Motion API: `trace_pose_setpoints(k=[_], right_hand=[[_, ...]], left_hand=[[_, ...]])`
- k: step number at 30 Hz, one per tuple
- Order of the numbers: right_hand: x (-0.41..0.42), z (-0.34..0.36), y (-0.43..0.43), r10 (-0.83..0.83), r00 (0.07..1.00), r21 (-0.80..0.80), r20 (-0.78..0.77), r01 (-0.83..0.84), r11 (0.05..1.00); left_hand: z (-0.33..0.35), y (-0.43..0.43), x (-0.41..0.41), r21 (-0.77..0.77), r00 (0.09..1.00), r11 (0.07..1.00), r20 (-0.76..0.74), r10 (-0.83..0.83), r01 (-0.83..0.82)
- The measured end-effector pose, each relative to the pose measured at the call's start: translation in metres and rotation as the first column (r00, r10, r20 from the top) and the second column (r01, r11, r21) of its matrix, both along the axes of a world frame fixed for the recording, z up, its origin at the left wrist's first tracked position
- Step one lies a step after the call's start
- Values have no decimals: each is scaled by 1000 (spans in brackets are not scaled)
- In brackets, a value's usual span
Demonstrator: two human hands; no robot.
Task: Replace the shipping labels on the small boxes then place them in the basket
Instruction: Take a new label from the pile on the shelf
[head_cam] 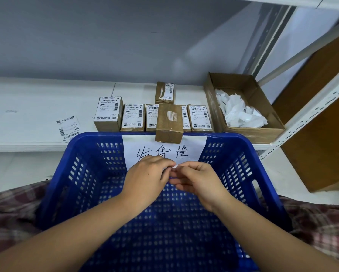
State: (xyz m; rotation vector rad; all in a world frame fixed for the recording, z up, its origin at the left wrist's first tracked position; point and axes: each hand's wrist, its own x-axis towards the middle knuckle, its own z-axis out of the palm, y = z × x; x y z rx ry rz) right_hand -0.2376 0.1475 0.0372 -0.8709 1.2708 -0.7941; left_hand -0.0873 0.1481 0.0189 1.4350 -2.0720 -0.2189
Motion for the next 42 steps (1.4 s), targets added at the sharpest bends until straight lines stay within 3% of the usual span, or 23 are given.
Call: trace_pose_setpoints(k=[26,30,34,42], right_hand=[[-1,-2,0,8,1000,-22,5,-8,1000],[0,-2,0,3,1000,-26,7,-3,1000],[0,-2,0,-5,1000,-21,27,6,1000],[0,-2,0,0,1000,-17,18,0,1000]], left_hand=[[0,0,0,-24,998,999,52,-21,22],[0,1,0,8,999,1000,47,-15,15],[2,0,-1,155,999,988,-30,24,-19],[2,2,-1,134,1000,991,8,22,-23]])
